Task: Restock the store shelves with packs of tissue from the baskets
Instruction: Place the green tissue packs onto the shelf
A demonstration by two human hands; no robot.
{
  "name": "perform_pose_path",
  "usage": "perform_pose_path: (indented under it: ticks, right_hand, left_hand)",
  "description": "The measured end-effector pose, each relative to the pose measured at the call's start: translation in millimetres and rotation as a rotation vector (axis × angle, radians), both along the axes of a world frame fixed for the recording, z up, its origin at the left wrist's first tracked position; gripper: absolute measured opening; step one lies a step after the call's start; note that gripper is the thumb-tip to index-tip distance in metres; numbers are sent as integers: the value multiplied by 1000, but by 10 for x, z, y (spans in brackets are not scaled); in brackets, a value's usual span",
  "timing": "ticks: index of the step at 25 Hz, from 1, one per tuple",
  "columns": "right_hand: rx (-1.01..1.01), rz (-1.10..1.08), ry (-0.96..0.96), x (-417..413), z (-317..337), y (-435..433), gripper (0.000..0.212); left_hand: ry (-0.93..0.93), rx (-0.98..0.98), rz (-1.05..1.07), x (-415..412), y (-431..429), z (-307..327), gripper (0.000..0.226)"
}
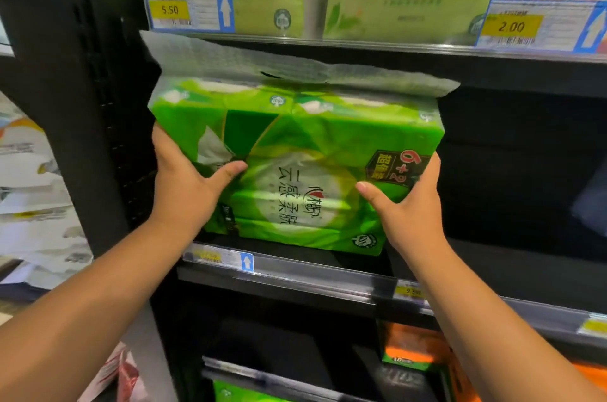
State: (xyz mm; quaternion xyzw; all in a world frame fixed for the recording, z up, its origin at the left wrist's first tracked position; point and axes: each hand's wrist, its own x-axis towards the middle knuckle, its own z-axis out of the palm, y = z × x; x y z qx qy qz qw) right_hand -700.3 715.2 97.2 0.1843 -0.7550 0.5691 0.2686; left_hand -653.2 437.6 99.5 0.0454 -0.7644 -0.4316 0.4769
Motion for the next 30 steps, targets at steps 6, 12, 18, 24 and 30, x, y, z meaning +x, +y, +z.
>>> perform_pose_path:
  ticks: [6, 12, 18, 24, 30]
  right_hand:
    - [70, -78, -51, -241, -205, -87, 77]
    - [194, -102, -183, -395, -230, -108, 91]
    - [543, -249, -285, -532, -197, -117, 84]
    - [941, -269, -453, -770, -133, -209, 62]
    - [438, -122, -212, -1177, -272, -315, 138]
  left_hand:
    - [-181, -81, 60, -181, 33, -95, 136]
    - [-346, -263, 54, -355, 10, -260, 137]
    - [-458, -516, 153, -540, -31, -205, 140]
    - [-563, -557, 248, -821, -85, -136, 137]
    - [-590, -510, 237, -1106, -133, -114, 128]
